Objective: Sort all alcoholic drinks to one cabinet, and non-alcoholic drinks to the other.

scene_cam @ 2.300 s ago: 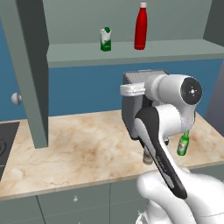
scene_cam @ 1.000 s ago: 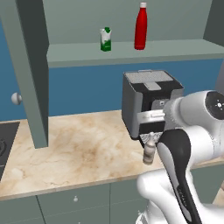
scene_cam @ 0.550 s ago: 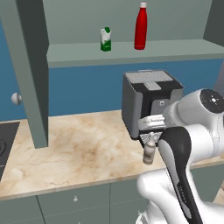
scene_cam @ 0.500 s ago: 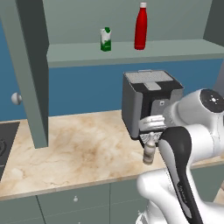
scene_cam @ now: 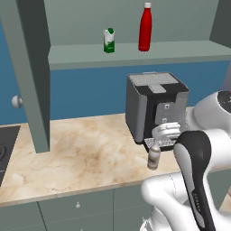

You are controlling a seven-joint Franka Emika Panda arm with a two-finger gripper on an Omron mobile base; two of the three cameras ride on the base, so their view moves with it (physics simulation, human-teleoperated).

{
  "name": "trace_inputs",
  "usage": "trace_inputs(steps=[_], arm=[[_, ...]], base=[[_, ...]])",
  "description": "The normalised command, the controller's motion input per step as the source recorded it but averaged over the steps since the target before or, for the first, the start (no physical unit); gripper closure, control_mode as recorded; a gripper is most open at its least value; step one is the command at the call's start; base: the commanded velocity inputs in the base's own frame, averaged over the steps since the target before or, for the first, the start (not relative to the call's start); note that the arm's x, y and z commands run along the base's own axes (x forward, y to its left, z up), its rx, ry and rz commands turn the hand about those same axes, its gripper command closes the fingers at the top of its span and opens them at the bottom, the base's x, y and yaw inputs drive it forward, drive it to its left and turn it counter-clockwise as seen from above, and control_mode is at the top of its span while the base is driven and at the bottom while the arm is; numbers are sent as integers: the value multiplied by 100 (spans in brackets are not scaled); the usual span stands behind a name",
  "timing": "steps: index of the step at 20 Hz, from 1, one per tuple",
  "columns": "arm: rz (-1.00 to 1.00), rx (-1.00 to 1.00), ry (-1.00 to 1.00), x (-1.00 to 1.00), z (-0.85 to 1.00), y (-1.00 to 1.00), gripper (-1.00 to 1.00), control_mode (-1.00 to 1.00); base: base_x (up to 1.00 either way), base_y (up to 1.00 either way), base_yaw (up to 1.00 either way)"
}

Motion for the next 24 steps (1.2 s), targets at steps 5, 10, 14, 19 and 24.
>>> trace_inputs(steps=[5,10,14,19,24], arm=[[-2,-2,0,-29,-14,-30,-100,-100],[0,-4,0,-12,-13,-28,-100,-100],[0,-4,0,-6,-10,-32,-100,-100],[0,-1,0,-10,-10,-38,-100,-100],[0,0,0,-8,-10,-41,-100,-100]], base=[[0,0,0],[0,0,0],[0,0,0],[0,0,0],[0,0,0]])
